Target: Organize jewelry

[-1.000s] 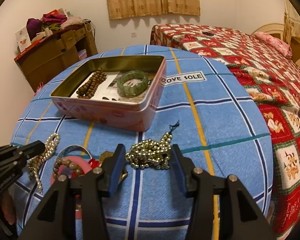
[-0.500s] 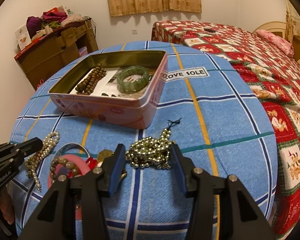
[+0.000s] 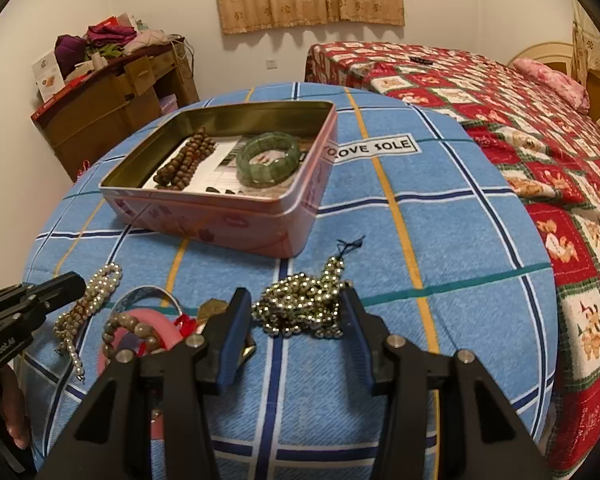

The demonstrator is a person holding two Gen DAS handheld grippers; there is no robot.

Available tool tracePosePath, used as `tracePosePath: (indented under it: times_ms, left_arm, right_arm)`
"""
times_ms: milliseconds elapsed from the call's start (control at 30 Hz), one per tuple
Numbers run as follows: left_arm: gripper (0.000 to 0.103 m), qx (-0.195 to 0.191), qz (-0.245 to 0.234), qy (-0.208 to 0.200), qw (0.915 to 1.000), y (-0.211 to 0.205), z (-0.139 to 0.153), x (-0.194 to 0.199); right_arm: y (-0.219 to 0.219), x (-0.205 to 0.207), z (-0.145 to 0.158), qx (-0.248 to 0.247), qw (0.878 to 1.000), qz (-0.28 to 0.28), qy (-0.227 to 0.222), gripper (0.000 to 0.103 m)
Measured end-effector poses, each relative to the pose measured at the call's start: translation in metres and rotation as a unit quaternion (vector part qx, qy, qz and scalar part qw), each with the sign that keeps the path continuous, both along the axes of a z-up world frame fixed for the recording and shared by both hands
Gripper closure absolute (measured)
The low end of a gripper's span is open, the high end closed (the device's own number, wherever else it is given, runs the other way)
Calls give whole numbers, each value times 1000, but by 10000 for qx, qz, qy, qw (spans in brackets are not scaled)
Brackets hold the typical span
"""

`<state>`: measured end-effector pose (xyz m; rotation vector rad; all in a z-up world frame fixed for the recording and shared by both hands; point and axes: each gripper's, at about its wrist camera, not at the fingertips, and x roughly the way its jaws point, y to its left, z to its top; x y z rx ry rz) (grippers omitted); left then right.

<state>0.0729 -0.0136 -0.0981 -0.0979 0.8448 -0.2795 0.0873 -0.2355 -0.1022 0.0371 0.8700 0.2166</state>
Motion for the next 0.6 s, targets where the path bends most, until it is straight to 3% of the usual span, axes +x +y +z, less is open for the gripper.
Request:
tracePosePath:
  times_ms: [133, 233, 300, 400, 500, 600]
  left_arm:
    - [99, 321, 191, -99, 9993, -1, 2, -2]
    - [96, 292, 122, -109, 9994, -3, 3, -3]
    - [90, 585, 318, -208, 9976, -2, 3, -4]
    - [86, 298, 286, -12, 9991, 6, -1, 1]
    - [86, 604, 497, -70, 9969, 7, -2, 2]
    - [86, 603, 576, -149, 9964, 9, 0, 1]
  right_arm:
    - [1, 0, 0, 4, 10000, 3, 2, 54]
    - [1, 0, 0, 0, 10000, 0, -5, 54]
    - [0, 0, 0, 9, 10000, 5, -8, 54]
    - [2, 0, 0, 16, 10000, 2, -2, 54]
    - [2, -1, 0, 15, 10000, 11, -10, 54]
    - [1, -1, 0, 18, 10000, 19, -3, 54]
